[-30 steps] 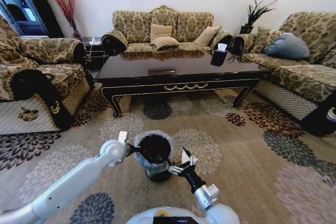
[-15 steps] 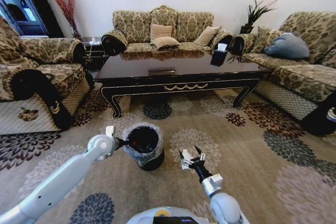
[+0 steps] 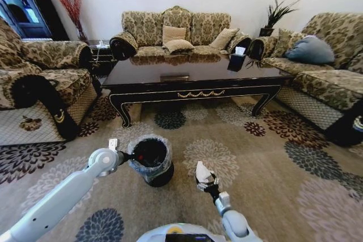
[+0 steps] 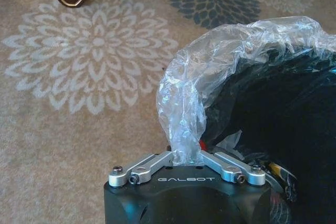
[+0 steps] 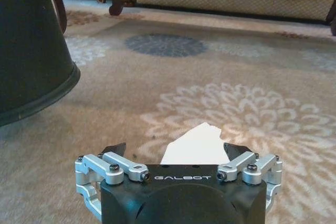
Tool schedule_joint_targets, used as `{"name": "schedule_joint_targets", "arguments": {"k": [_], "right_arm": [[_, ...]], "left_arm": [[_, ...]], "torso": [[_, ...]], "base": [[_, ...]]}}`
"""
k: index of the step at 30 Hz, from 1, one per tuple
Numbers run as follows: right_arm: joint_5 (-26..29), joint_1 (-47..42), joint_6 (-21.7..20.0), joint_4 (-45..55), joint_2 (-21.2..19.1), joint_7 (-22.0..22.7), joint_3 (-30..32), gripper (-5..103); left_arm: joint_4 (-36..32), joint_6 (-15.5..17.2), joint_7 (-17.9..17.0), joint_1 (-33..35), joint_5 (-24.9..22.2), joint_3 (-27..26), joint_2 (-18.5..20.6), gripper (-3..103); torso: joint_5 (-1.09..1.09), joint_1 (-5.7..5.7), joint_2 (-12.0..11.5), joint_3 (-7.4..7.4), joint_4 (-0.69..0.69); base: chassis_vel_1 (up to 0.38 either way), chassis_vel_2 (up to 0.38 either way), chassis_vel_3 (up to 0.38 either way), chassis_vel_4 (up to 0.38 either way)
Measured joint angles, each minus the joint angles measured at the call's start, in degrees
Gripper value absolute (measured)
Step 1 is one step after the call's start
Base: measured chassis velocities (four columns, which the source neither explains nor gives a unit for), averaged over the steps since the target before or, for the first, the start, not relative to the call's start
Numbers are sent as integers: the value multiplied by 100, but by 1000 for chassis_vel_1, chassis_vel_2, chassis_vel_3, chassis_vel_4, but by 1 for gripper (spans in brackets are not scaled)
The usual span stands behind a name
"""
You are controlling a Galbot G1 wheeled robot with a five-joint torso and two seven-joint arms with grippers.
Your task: Move to the front of the table and pick up the trash from the floor, then place it into the trash bin.
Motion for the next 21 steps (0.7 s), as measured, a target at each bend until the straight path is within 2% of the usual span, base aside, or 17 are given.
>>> {"name": "schedule_joint_targets", "arguments": {"k": [5,11,13,16,17,18,20,21], "right_arm": [[0,166,-11,-254,46,0,-71,100],[271,352,-134,-553,59,1,-101,100],[365,430,-160,-644,54,2,-109,103],[384,473,-166,-693,49,2,-113,100],[412,522,-175,-768,47,5,-120,90],[432,541,-184,-800,47,10,-124,90],[533,574,-230,-849,46,27,-143,79],[533,574,-230,-849,46,27,-143,79]], "left_arm": [[-27,0,-4,40,12,-13,7,0],[-49,0,-3,58,38,-23,5,0],[-51,0,-1,71,54,-26,5,0],[-53,0,4,81,66,-32,4,0],[-69,0,11,88,73,-37,4,0],[-79,0,13,89,73,-38,4,0],[-87,0,16,89,75,-39,3,0],[-87,0,16,89,75,-39,3,0]], "torso": [[-1,0,0,0,0],[0,0,0,0,0],[0,0,0,0,0],[0,0,0,0,0],[0,0,0,0,1],[0,0,0,0,1],[0,0,0,0,0],[0,0,0,0,0]], "base": [[0,0,0,0],[0,0,0,0],[0,0,0,0],[0,0,0,0],[0,0,0,0],[0,0,0,0],[0,0,0,0],[0,0,0,0]]}}
